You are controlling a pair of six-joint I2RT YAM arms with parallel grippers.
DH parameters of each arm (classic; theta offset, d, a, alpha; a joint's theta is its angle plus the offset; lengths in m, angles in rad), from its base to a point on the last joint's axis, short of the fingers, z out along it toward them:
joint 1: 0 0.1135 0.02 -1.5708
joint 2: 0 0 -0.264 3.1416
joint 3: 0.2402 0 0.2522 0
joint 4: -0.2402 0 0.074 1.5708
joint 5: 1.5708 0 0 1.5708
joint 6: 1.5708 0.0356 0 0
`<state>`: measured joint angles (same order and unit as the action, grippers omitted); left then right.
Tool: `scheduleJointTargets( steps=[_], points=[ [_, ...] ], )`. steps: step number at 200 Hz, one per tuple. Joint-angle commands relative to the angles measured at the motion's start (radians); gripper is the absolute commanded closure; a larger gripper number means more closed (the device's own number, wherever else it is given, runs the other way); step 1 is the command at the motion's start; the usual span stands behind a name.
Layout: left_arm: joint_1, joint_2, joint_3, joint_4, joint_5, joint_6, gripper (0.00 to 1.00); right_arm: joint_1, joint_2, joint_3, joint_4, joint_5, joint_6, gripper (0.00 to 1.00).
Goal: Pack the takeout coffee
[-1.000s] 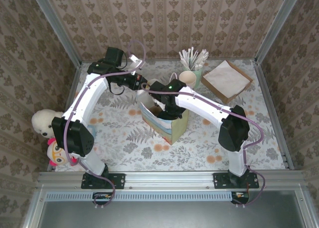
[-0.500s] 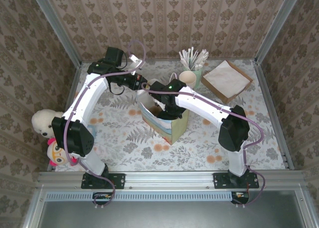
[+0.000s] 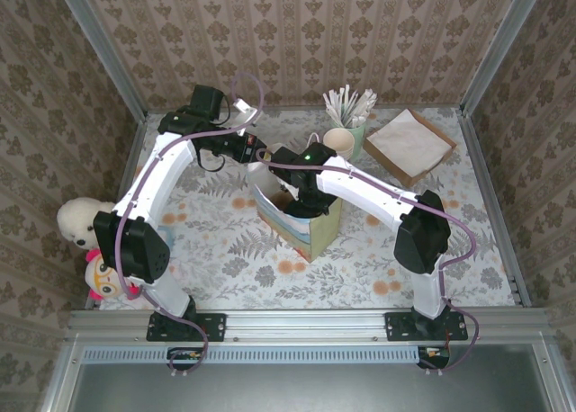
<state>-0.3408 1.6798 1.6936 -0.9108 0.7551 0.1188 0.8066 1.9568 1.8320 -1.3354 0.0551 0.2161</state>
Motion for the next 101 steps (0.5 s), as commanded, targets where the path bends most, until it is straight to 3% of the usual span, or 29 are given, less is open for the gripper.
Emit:
scheduleJointTargets(
  steps=[1, 101],
  points=[
    [-0.007, -0.032, -0.001, 0.010, 0.015, -0.016, 1.00, 0.003, 0.012, 0.015, -0.067, 0.001, 0.022, 0.48],
    [-0.007, -0.037, -0.001, 0.009, 0.007, -0.018, 1.00, 0.021, 0.016, 0.052, -0.119, 0.035, 0.038, 0.48]
  ],
)
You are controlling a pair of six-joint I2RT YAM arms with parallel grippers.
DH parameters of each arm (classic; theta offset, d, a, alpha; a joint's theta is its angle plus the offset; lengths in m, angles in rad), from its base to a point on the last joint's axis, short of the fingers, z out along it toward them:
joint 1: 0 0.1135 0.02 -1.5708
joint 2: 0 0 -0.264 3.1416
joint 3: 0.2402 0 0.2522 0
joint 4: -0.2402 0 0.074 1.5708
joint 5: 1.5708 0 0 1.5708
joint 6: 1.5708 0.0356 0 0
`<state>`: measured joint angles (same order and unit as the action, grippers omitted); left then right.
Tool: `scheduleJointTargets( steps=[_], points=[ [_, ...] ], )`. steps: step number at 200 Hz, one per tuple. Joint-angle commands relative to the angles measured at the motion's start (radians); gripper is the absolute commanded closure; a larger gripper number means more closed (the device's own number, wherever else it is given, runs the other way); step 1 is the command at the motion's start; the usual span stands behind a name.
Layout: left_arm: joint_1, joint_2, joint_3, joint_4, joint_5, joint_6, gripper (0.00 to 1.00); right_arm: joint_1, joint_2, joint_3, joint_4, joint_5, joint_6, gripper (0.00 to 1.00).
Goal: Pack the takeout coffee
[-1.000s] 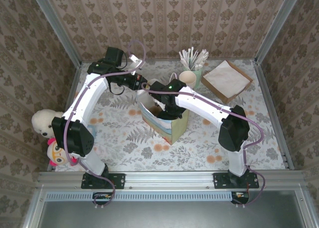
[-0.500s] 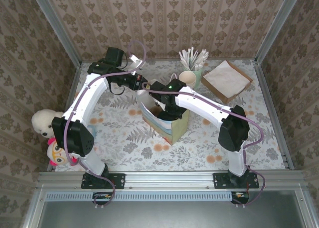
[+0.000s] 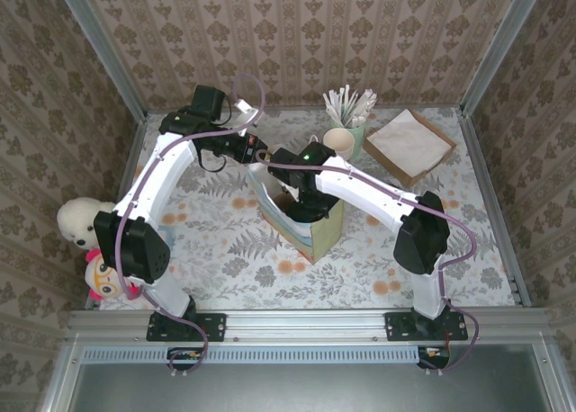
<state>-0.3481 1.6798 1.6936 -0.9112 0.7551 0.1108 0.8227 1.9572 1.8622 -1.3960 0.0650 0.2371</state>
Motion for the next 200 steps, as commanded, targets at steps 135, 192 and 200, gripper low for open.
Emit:
scheduleJointTargets(
  steps=[135, 192, 200],
  points=[
    [0.000, -0.035, -0.006, 0.017, 0.021, -0.006, 1.00, 0.003, 0.051, -0.011, -0.037, 0.022, 0.007, 0.48],
    [0.001, -0.040, -0.006, 0.023, 0.014, -0.009, 1.00, 0.004, 0.051, -0.024, -0.022, 0.024, 0.008, 0.48],
    [0.000, -0.041, -0.006, 0.024, 0.011, -0.010, 1.00, 0.004, 0.049, -0.027, -0.016, 0.023, 0.008, 0.48]
  ],
)
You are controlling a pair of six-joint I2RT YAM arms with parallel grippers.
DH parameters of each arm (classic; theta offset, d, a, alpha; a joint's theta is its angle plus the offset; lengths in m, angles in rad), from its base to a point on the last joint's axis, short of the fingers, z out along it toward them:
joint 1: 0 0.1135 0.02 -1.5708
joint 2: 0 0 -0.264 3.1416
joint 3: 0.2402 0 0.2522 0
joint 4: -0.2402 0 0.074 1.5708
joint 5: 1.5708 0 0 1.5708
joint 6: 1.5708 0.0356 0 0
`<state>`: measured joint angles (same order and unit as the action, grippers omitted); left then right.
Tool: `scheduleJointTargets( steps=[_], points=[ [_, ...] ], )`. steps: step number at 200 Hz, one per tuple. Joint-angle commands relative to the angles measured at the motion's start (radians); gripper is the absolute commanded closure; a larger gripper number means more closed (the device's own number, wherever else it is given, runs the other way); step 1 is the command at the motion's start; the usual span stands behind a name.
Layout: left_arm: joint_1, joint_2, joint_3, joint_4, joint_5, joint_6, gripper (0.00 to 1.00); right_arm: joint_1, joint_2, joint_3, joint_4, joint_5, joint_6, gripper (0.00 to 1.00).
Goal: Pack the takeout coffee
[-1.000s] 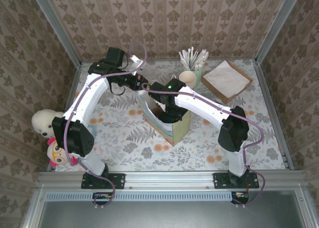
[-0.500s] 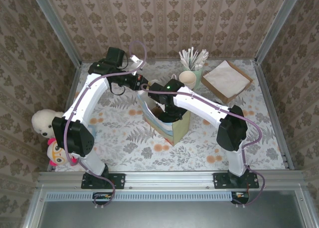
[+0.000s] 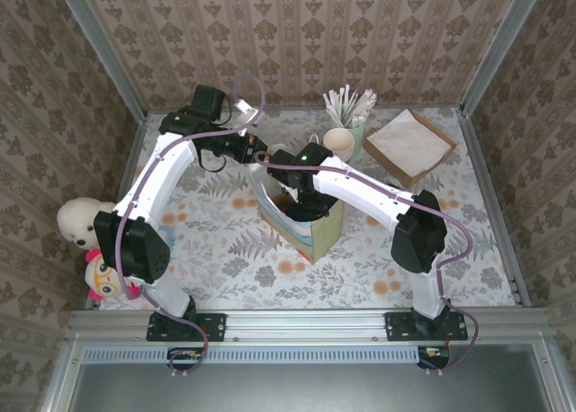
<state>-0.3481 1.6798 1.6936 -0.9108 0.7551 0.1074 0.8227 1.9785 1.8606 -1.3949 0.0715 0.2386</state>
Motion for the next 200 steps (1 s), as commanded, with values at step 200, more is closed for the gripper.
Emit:
scheduleJointTargets(
  steps=[200],
  points=[
    [0.001, -0.042, -0.011, 0.010, 0.006, -0.007, 1.00, 0.000, 0.012, -0.091, 0.083, 0.001, -0.001, 0.49]
  ],
)
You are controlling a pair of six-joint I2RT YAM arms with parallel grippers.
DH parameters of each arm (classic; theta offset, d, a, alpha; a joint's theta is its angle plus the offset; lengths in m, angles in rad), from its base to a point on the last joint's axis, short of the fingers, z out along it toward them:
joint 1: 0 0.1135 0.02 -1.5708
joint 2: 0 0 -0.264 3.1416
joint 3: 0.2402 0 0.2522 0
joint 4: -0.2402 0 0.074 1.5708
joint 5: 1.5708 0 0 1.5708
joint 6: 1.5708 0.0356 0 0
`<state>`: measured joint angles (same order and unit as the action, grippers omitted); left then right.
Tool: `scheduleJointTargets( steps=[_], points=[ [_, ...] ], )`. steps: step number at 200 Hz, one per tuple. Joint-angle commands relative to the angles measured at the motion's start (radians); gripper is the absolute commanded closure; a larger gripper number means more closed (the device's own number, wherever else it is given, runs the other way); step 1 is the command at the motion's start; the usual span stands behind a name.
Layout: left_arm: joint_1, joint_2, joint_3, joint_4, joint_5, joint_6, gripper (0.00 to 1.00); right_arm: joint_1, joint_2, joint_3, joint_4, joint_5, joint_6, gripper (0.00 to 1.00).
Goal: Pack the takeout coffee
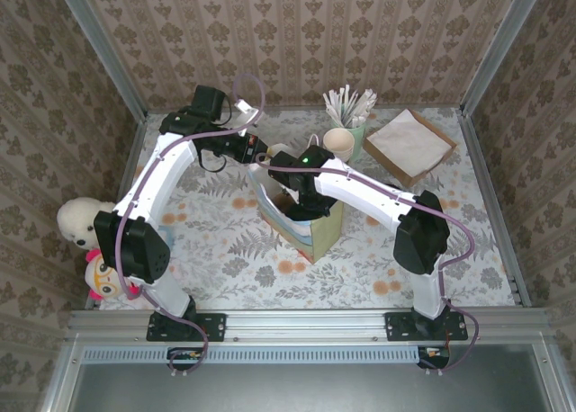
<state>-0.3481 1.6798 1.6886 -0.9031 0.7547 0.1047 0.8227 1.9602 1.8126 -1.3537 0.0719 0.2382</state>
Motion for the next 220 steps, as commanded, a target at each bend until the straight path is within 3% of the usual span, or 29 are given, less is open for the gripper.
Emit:
scheduleJointTargets(
  steps=[1, 220],
  points=[
    [0.000, -0.043, -0.006, 0.003, 0.006, -0.004, 1.00, 0.001, 0.031, -0.043, 0.042, 0.000, -0.001, 0.49],
    [0.001, -0.042, -0.001, 0.015, 0.002, 0.000, 1.00, 0.005, 0.061, 0.034, -0.084, 0.000, 0.015, 0.49]
  ],
)
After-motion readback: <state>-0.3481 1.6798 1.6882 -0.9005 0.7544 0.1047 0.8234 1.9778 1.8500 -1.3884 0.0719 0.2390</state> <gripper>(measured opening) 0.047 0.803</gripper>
